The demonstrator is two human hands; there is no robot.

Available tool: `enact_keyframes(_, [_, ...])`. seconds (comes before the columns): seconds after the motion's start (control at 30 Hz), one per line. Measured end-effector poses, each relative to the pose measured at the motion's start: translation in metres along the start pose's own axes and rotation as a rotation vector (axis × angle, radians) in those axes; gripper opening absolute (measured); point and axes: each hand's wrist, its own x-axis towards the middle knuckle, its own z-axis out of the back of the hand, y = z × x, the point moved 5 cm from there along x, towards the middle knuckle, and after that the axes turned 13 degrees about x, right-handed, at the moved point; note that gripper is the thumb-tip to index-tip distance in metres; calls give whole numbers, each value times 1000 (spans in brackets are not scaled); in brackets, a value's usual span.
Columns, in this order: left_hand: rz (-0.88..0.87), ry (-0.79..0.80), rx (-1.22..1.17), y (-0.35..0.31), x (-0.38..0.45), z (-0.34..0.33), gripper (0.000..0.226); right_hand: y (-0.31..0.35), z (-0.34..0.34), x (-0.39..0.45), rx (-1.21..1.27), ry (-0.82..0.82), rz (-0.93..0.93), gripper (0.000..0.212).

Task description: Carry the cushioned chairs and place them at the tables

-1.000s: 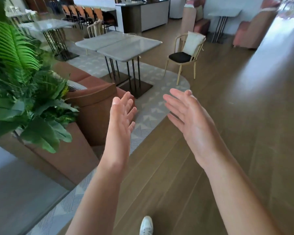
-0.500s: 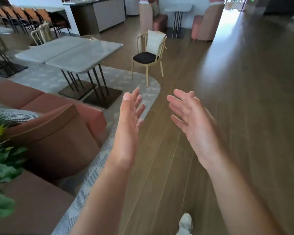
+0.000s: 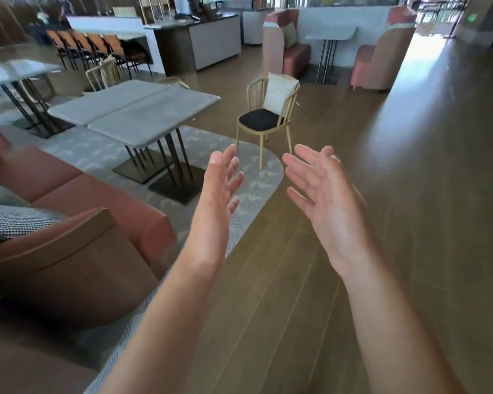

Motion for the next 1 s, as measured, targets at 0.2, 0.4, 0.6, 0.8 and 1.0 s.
enact_keyframes(0.2, [19,-65,36,6,56,-7,71,-13,4,64,9,102,-74,69])
enact_keyframes(0.4, [32,-132,9,21,118,5,71,-34,-4,132,-4,156,-133,79])
enact_keyframes(0.6, [63,-168,-76,47,218,18,72,-52,-16,229,-83,172,-163,71])
enact_keyframes(0.8, [41,-84,-82,55,337,1,74,-42,-10,335,-122,91,-103,73])
enact_keyframes(1.0, [20,25,-65,54,423,-35,73,-34,25,409,-120,-43,-36,62])
